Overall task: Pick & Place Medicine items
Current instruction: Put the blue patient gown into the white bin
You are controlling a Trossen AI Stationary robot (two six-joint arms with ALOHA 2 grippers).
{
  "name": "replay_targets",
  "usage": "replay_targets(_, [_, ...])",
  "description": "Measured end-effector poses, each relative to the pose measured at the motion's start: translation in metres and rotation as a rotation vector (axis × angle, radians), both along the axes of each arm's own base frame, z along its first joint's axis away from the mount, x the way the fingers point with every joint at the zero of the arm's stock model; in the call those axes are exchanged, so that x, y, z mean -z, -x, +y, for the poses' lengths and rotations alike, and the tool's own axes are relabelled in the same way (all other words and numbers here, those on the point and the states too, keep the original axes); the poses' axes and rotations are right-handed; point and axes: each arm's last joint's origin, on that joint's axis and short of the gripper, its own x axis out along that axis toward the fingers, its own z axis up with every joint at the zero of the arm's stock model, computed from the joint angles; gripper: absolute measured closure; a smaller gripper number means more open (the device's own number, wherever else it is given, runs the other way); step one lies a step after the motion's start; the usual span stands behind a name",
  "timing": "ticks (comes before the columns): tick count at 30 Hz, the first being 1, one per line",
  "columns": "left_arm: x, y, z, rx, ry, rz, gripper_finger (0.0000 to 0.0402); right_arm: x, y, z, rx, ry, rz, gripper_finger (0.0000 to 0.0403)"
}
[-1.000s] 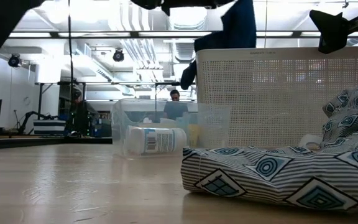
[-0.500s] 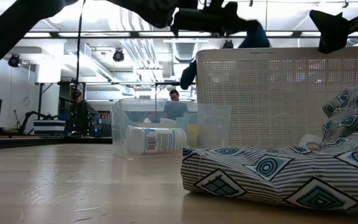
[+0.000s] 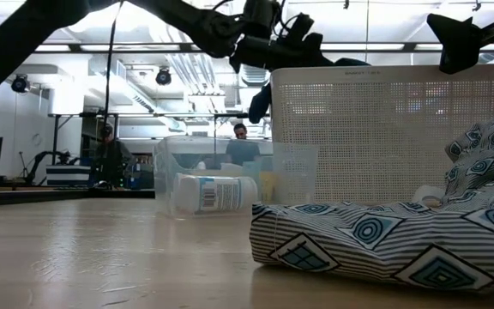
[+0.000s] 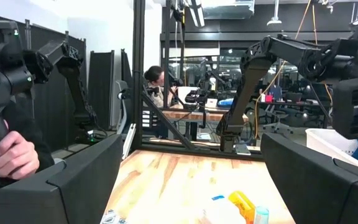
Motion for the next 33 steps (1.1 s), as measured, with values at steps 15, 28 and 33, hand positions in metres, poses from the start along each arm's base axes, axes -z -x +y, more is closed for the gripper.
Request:
replay_targets(15, [0.0054, 0.001, -0.0012, 0.036, 0.017, 0.025, 0.0163, 0.0, 0.0, 0.0, 0.0, 0.0, 0.0, 0.0023])
replay_targets(28, [0.0055, 0.0012, -0.0007, 0.035, 0.018, 0.025, 0.0063, 0.0001, 0.0, 0.0, 0.0, 0.0, 0.0, 0.0023])
replay_targets(33, [0.0034, 0.0017, -0.0009, 0.034, 0.017, 0.022, 0.0067, 0.0, 0.0, 0.0, 0.0, 0.0, 0.0, 0.0023])
